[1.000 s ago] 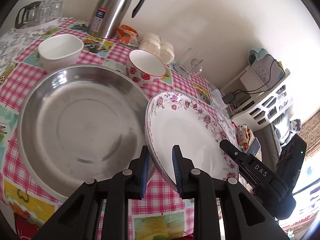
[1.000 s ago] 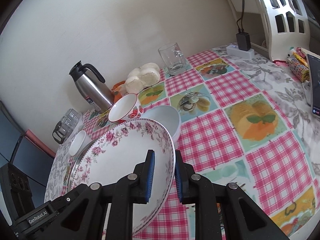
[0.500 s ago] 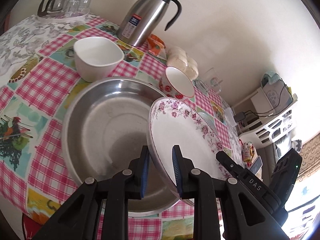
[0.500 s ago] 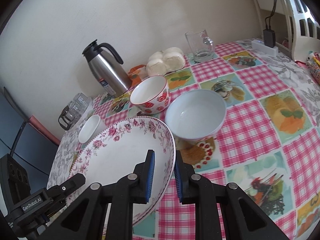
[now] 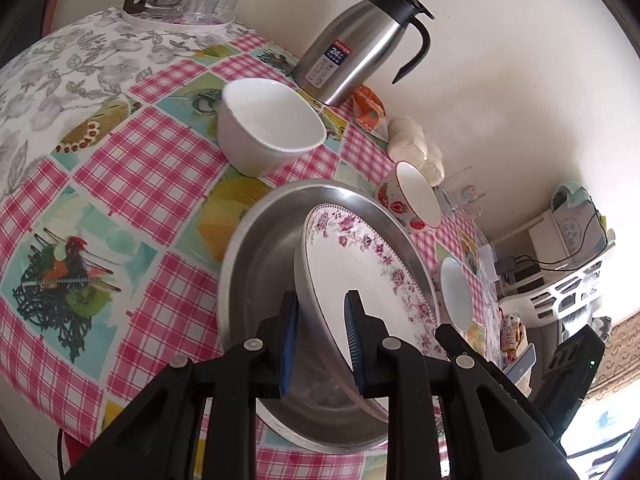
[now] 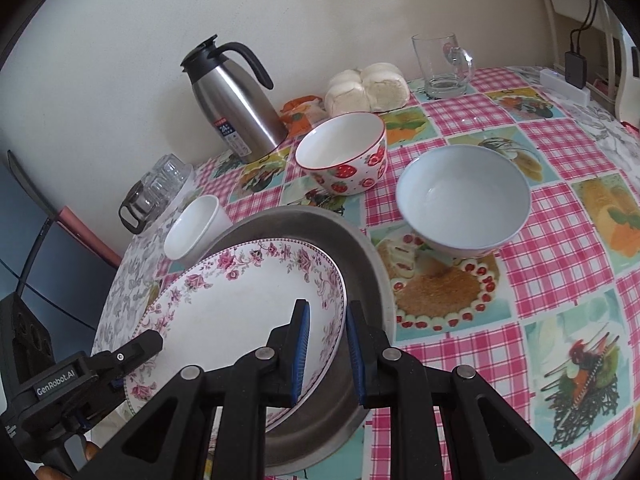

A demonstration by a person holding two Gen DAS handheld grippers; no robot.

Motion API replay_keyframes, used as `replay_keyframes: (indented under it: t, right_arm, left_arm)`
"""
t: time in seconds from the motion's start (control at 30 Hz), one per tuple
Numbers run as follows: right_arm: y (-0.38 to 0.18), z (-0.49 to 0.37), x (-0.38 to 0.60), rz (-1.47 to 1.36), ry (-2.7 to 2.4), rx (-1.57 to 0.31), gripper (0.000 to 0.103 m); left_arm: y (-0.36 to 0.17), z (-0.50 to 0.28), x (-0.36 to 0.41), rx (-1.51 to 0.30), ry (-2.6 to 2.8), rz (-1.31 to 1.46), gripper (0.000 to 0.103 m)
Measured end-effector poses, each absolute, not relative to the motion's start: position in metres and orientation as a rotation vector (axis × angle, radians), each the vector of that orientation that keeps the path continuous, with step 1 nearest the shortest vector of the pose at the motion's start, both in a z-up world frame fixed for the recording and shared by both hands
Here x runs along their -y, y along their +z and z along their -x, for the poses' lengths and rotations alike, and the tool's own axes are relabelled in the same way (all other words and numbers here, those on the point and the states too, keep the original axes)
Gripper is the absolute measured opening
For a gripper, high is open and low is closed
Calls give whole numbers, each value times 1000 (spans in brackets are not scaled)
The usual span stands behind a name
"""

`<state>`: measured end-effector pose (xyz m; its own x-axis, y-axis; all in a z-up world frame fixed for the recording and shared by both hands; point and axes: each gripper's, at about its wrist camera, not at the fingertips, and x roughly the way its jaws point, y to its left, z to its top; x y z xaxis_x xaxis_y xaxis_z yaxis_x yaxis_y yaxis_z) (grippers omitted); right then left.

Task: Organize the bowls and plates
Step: 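Carry the floral plate over the steel tray and lower it in, then press the held floral plate down flat inside the steel tray with both grippers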

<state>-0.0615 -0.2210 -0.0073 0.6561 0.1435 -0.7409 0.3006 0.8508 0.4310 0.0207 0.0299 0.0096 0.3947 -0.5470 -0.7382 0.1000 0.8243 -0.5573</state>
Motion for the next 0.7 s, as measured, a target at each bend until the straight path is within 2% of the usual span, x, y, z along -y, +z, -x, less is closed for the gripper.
replay_keyframes:
  t: [0.13,0.37,0.7]
  right_arm:
    - [-2,57,214,-573,-44,-814,20]
    - [15,50,182,-358,-35,-778,20]
    - [-5,51,213,-460,-132,-839,22]
  left_arm:
    - [12,-22,-26,-1079,-466,459,22]
    - [5,-30,-30,-1075,-387,405,22]
    - [-19,-38,-39,-1173,-343,504,21]
